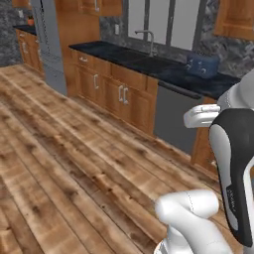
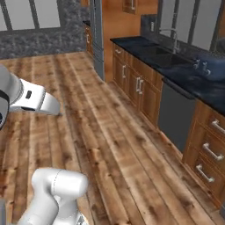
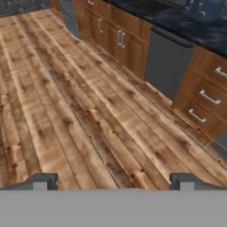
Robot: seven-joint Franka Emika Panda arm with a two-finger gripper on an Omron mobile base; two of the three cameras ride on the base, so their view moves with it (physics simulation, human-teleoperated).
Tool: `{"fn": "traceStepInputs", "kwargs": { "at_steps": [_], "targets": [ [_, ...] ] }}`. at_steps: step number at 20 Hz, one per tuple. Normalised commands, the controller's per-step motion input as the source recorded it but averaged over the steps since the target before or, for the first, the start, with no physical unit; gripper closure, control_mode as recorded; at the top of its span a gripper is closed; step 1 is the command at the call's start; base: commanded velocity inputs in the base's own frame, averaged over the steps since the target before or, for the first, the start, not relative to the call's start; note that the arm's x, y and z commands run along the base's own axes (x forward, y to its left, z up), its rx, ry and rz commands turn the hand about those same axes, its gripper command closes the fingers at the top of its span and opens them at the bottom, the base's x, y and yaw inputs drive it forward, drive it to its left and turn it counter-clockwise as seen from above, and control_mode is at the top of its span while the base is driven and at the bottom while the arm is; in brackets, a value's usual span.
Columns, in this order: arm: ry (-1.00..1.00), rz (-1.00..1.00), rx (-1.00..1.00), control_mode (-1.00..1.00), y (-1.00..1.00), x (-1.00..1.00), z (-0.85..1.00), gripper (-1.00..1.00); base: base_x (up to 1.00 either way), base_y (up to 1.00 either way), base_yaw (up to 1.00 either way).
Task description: There is a tray on the dining counter. Grab the cup, mug, and pitcher and place them on the tray. The pitcher may be placed next to the tray if it cannot fit the tray.
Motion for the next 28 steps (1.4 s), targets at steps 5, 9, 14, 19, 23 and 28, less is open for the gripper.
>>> {"fn": "traceStepInputs", "kwargs": {
  "at_steps": [5,9,14,19,23,28],
  "targets": [
    [0.0,0.0,0.0,1.0,0.0,0.0,0.0,-1.0,1.0,0.31,0.41],
    [0.0,0.0,0.0,1.0,0.0,0.0,0.0,-1.0,1.0,0.06,0.24],
    [0.0,0.0,0.0,1.0,0.0,0.0,0.0,-1.0,1.0,0.0,0.2],
    [0.0,0.0,0.0,1.0,0.0,0.0,0.0,-1.0,1.0,0.0,0.24],
    [0.0,0.0,0.0,1.0,0.0,0.0,0.0,-1.0,1.0,0.05,0.24],
    [0.0,0.0,0.0,1.0,0.0,0.0,0.0,-1.0,1.0,0.23,0.34]
  ]
}}
